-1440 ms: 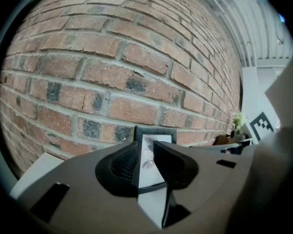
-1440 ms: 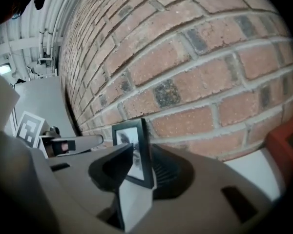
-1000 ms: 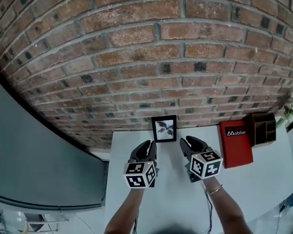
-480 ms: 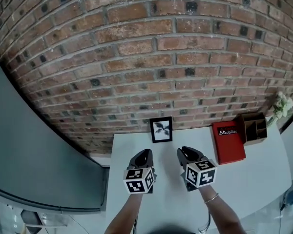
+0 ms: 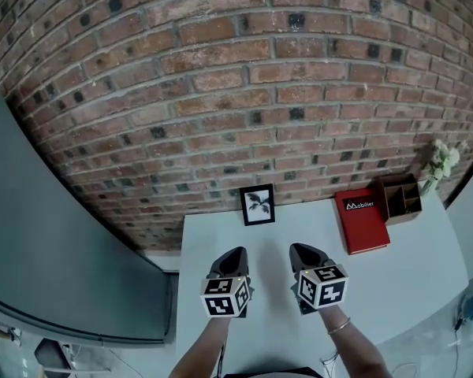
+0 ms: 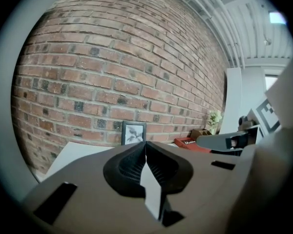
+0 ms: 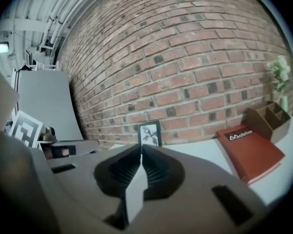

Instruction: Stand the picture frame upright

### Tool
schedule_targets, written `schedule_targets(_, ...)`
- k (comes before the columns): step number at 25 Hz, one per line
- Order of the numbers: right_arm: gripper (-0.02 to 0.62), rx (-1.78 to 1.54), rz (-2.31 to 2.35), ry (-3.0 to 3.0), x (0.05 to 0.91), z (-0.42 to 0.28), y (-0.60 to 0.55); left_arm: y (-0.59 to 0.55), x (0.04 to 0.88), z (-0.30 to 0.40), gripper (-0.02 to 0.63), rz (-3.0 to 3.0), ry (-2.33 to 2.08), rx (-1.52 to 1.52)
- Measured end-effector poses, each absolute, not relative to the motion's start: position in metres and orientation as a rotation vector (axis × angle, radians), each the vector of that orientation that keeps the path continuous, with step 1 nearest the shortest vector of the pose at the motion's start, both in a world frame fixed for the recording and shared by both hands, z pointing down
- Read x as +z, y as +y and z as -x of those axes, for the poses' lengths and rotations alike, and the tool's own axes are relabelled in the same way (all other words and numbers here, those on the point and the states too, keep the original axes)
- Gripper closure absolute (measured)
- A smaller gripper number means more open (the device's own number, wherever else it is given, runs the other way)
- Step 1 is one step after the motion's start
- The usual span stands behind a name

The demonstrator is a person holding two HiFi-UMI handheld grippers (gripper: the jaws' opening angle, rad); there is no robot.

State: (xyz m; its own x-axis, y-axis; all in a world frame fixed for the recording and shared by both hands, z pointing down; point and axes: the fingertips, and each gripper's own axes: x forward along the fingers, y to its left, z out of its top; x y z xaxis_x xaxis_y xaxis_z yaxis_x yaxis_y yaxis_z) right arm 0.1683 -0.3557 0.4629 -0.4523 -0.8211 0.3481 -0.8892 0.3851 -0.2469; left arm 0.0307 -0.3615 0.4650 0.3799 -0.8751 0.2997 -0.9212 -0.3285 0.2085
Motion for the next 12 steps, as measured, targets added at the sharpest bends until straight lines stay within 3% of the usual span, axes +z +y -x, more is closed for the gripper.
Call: schedule_targets(12, 0.592, 0.663, -1.624, -2.422, 0.466, -0.164, -0.296, -0.313, 0.463, -0.013, 0.609, -2.332, -1.552, 0.209)
